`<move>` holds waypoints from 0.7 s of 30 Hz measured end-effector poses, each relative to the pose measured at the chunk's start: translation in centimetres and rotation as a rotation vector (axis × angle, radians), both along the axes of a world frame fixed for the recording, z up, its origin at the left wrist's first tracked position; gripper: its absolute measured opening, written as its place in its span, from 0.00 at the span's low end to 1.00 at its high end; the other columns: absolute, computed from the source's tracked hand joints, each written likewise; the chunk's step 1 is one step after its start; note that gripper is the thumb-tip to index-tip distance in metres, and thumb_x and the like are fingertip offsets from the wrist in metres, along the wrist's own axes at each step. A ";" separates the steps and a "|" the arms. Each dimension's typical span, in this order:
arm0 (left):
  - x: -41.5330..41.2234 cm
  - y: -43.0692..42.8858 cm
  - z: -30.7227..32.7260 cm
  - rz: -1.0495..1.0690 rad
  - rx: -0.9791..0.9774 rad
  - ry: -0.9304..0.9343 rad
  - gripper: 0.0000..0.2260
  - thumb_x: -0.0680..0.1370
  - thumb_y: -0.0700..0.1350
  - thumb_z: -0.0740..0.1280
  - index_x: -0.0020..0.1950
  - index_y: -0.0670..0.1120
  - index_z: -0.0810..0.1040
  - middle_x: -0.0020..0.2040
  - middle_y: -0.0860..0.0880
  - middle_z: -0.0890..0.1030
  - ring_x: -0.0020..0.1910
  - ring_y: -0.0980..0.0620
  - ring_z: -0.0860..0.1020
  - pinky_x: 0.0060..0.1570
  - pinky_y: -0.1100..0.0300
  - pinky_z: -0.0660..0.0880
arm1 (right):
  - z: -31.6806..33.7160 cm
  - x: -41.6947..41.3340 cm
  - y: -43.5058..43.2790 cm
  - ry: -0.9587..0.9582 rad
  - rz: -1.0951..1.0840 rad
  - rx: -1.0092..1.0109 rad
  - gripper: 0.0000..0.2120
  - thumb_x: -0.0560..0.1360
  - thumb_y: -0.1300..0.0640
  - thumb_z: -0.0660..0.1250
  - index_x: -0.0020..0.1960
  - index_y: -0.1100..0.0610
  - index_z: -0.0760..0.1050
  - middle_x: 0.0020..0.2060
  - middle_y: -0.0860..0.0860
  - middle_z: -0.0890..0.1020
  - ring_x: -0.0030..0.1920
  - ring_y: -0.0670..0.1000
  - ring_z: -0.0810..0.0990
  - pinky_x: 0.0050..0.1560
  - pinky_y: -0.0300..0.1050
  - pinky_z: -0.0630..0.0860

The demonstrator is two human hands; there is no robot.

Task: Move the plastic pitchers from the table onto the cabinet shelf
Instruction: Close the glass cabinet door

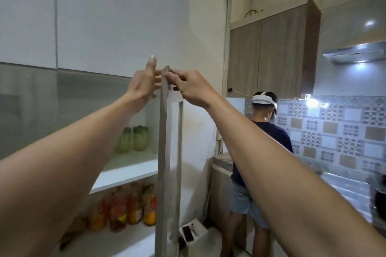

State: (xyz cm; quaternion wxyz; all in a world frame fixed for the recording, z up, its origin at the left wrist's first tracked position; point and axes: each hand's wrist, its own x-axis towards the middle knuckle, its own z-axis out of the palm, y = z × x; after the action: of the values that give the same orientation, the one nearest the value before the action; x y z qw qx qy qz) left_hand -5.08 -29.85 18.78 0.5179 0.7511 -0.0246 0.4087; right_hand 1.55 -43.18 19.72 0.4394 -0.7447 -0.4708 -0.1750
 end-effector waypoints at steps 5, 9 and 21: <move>-4.2 4.9 -0.4 0.143 -0.051 -0.036 0.31 0.77 0.67 0.58 0.52 0.40 0.82 0.49 0.42 0.84 0.44 0.47 0.85 0.40 0.45 0.83 | -1.4 -0.2 7.9 0.003 0.079 -0.116 0.28 0.82 0.45 0.60 0.79 0.54 0.63 0.74 0.53 0.71 0.74 0.54 0.69 0.74 0.49 0.64; -5.1 9.5 -2.5 0.560 0.325 0.069 0.26 0.76 0.47 0.70 0.71 0.44 0.65 0.58 0.47 0.79 0.49 0.52 0.82 0.38 0.67 0.77 | -3.2 1.2 13.9 -0.028 0.065 -0.231 0.31 0.82 0.44 0.59 0.82 0.50 0.53 0.75 0.54 0.70 0.73 0.57 0.69 0.69 0.48 0.66; -0.6 21.1 -4.6 1.381 0.925 0.576 0.36 0.77 0.31 0.54 0.80 0.43 0.39 0.77 0.34 0.32 0.77 0.37 0.35 0.73 0.34 0.42 | -5.3 9.0 25.7 -0.145 0.036 -0.425 0.36 0.83 0.44 0.58 0.82 0.48 0.40 0.81 0.61 0.43 0.81 0.61 0.47 0.77 0.65 0.55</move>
State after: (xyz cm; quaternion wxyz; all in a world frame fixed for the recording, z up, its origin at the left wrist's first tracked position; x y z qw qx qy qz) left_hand -5.66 -8.71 14.17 -0.2151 0.8066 0.4037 0.3744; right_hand 10.57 -17.48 14.38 0.2404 -0.7977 -0.5406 -0.1170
